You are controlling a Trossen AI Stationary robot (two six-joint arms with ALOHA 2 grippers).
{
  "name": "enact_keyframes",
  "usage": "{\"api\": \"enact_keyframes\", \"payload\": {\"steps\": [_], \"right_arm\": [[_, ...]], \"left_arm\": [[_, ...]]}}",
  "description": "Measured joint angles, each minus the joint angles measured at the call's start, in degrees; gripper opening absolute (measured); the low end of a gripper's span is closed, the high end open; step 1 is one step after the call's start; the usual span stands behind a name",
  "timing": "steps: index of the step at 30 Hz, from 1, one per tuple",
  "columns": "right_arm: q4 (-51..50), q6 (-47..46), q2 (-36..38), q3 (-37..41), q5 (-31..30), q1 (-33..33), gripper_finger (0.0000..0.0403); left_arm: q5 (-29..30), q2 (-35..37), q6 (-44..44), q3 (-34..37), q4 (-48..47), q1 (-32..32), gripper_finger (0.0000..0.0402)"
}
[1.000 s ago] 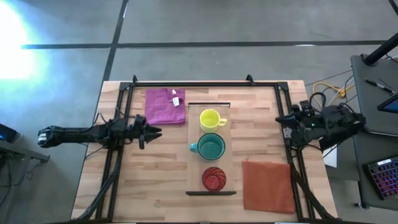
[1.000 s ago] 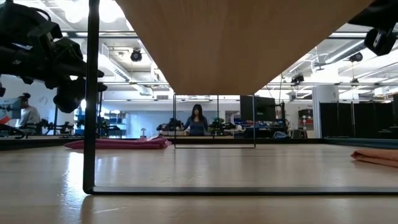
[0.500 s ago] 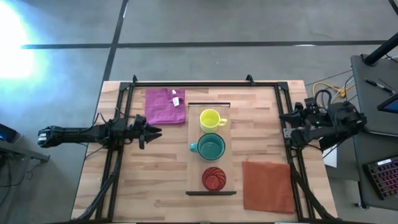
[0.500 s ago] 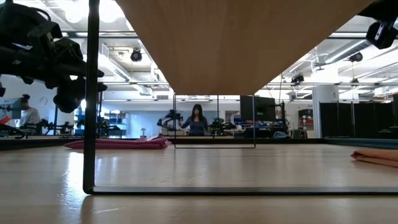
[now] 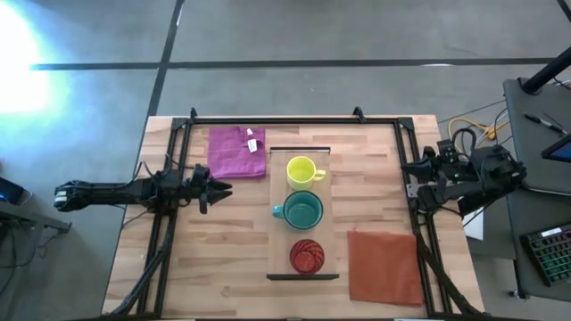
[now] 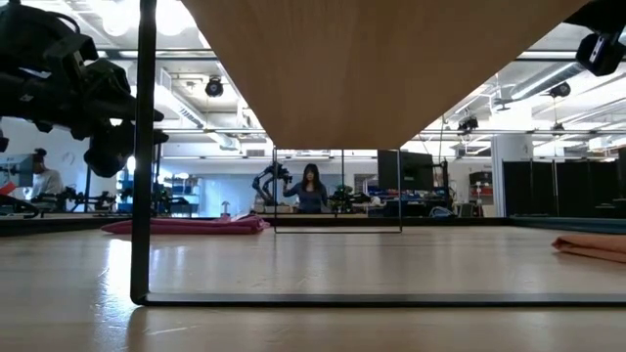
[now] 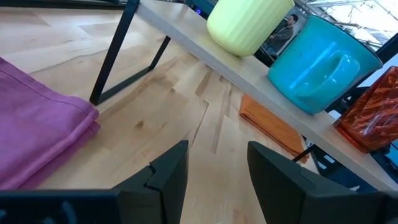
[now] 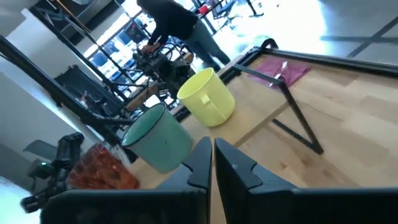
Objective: Stack small to large cups/mugs on shelf
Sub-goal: Return to Home Position
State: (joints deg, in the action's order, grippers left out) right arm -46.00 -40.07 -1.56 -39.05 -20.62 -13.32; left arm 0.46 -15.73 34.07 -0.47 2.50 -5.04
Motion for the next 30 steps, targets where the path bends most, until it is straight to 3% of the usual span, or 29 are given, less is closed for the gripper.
{"api": "enact_keyframes", "payload": {"steps": [4,7,14,19,21,23,28,30], "right_arm": [[-1.77,-6.42,0.42,-0.07,6.98,-0.05,0.0013],[6.56,-9.96,0.61,0.50,13.01,-0.05,0.0013],[41.20,1.83,1.07,4.95,30.38,-0.02,0.0013],[44.33,5.82,1.53,8.64,31.48,-0.02,0.0013],[45.12,7.85,0.94,11.04,28.65,-0.02,0.0013],[44.69,7.13,0.16,13.33,21.22,-0.02,0.0013],[42.21,-5.32,-1.65,17.89,7.58,-0.02,0.0013],[42.62,-9.81,-1.64,19.50,-2.03,-0.01,0.0013]], "left_arm": [[0.00,0.00,0.00,0.00,0.00,0.00,0.0151],[-0.01,-0.04,0.01,0.00,-0.04,0.00,0.0151],[-0.01,-0.01,-0.01,0.00,-0.02,0.01,0.0151],[-0.01,0.01,0.01,0.00,0.00,0.02,0.0151],[-0.01,-0.01,0.01,0.00,0.02,0.02,0.0151],[-0.01,0.00,0.00,0.00,-0.03,0.02,0.0151],[-0.01,-0.11,-0.01,0.00,0.02,0.02,0.0151],[-0.01,-0.11,0.01,0.00,-0.02,0.02,0.0151]]}}
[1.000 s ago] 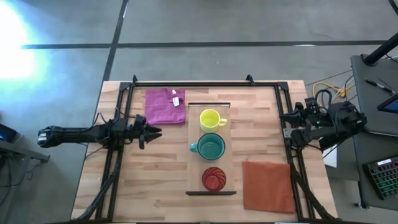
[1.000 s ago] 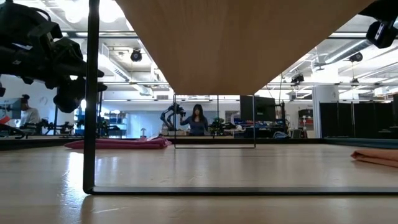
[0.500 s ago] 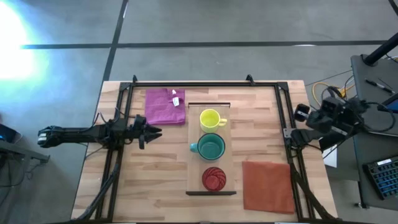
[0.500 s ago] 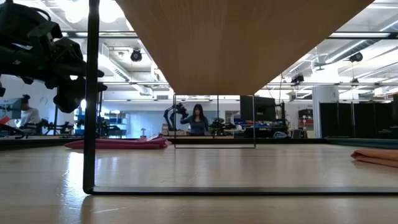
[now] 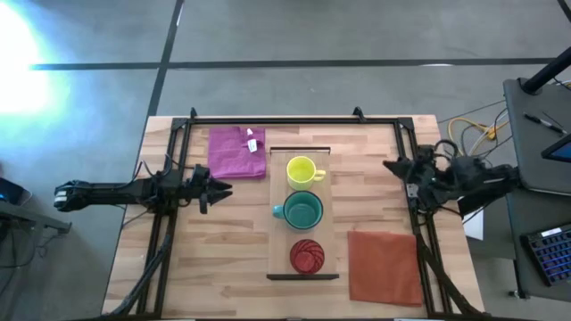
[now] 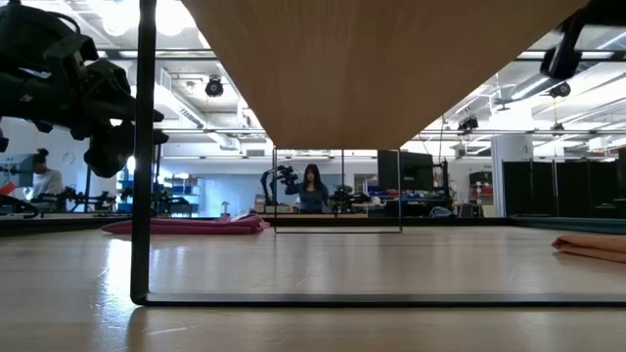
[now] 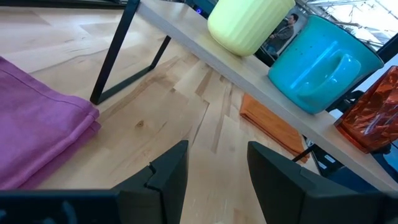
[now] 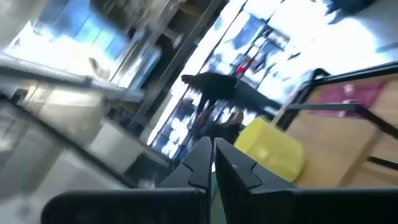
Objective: Stack small to large cups/mugs on shelf
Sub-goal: Return to Home Position
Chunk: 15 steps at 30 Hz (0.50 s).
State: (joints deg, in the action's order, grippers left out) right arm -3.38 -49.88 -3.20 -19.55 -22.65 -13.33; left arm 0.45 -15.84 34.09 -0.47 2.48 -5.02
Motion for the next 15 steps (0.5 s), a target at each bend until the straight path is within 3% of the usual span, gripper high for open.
{"api": "enact_keyframes", "payload": {"steps": [3,7,11,13,15], "right_arm": [[4.48,0.08,-0.30,3.39,-5.08,0.01,0.0013],[24.27,15.64,0.21,8.89,-3.64,0.03,0.0013],[46.10,33.39,2.33,15.82,12.55,-0.01,0.0013],[51.94,39.54,3.25,18.69,21.84,-0.02,0.0013],[51.37,41.87,3.08,18.95,26.34,-0.03,0.0013]], "left_arm": [[0.01,0.04,-0.02,0.00,0.02,-0.02,0.0151],[0.00,0.17,0.00,0.00,0.02,0.00,0.0151],[0.00,0.00,0.00,0.00,0.01,0.00,0.0151],[0.00,0.00,-0.01,0.00,0.04,0.00,0.0151],[-0.02,0.02,-0.02,0.00,-0.02,0.00,0.0151]]}}
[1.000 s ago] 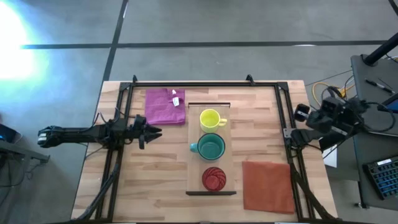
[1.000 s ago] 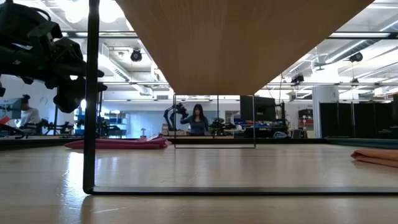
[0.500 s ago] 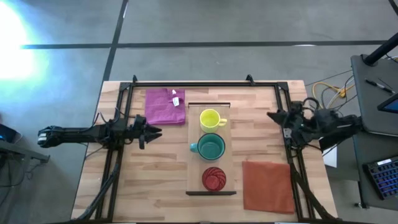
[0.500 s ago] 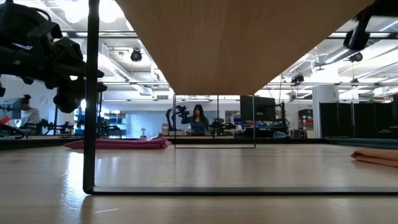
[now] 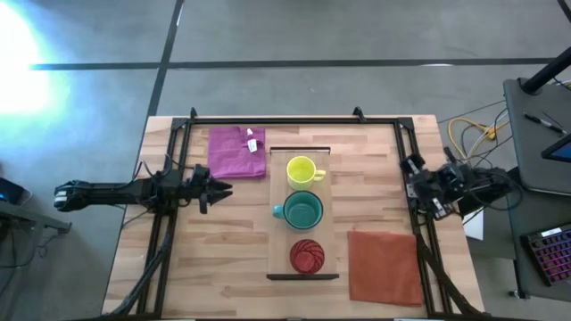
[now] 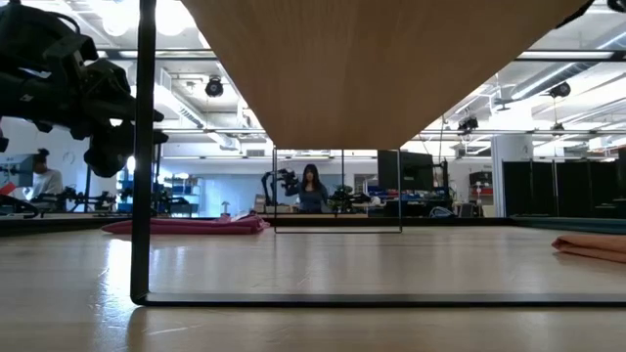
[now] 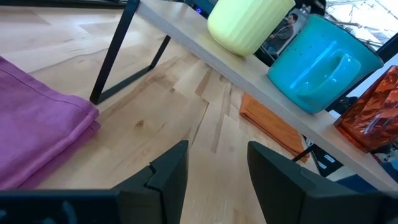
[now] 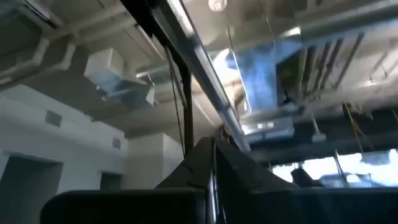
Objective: Stack small to large cups/mugs on shelf
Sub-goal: Return to Home Position
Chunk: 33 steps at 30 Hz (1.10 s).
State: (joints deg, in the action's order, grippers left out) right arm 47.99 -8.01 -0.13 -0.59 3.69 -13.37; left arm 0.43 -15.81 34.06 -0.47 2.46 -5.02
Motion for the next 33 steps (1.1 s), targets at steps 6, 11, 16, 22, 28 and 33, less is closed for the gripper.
{"api": "enact_keyframes", "payload": {"steps": [6,11,16,22,28,33], "right_arm": [[-10.13,-3.33,0.07,0.08,-6.13,0.02,0.0013],[-19.44,-3.06,0.09,0.08,-6.57,0.02,0.0013],[-30.01,-3.03,0.09,0.08,-6.57,-0.59,0.0013],[-35.98,-0.57,0.09,0.08,-6.60,-0.76,0.0013],[-42.87,2.46,0.09,0.08,-6.61,-0.76,0.0013],[-47.29,2.90,0.10,0.06,-6.49,-0.76,0.0013]], "left_arm": [[0.00,0.00,0.00,0.00,0.08,0.00,0.0151],[0.00,-0.02,0.00,0.00,0.04,0.00,0.0151],[0.00,-0.02,0.01,0.00,0.04,0.00,0.0151],[0.02,-0.02,0.00,0.00,0.05,0.00,0.0151],[0.02,-0.02,0.00,0.00,0.04,0.00,0.0151],[0.03,-0.02,0.00,0.00,0.04,0.00,0.0151]]}}
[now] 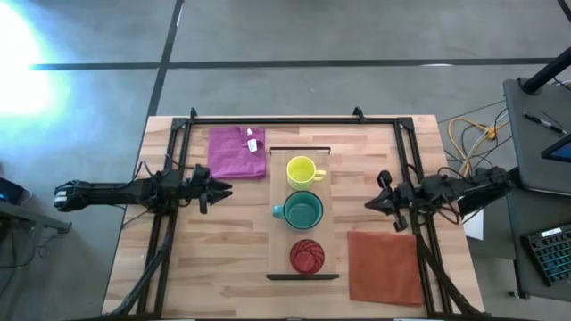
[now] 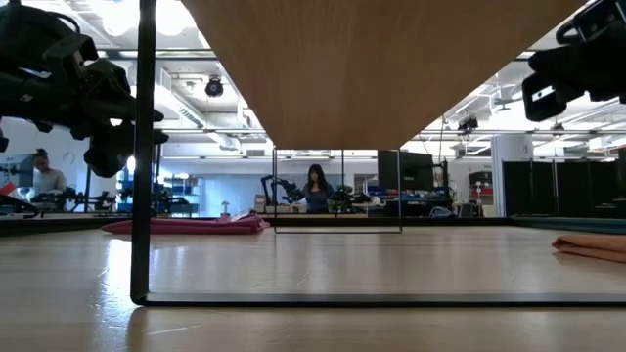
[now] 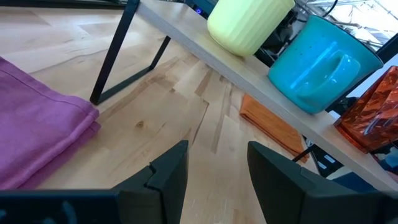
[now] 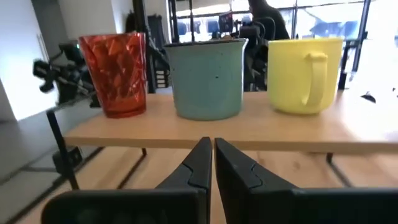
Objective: Stack small to large cups/mugs on shelf
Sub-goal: Return to Home Position
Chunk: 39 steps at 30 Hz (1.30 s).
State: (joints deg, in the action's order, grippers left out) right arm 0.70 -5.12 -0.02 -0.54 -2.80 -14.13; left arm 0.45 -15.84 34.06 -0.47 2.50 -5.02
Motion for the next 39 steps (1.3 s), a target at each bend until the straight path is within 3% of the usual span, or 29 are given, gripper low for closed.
{"api": "enact_keyframes", "payload": {"steps": [7,24,39], "right_arm": [[0.01,5.78,-0.01,0.00,-0.05,0.00,0.0013],[-0.01,-8.22,-0.51,0.00,-0.05,0.02,0.0013],[-0.01,-8.36,-0.51,-0.02,-0.08,0.02,0.0013]], "left_arm": [[0.02,-0.11,0.02,0.00,-0.02,0.00,0.0151],[0.02,-0.26,0.00,0.00,0.00,0.00,0.0151],[0.02,-0.26,0.01,0.00,0.02,-0.01,0.0151]]}}
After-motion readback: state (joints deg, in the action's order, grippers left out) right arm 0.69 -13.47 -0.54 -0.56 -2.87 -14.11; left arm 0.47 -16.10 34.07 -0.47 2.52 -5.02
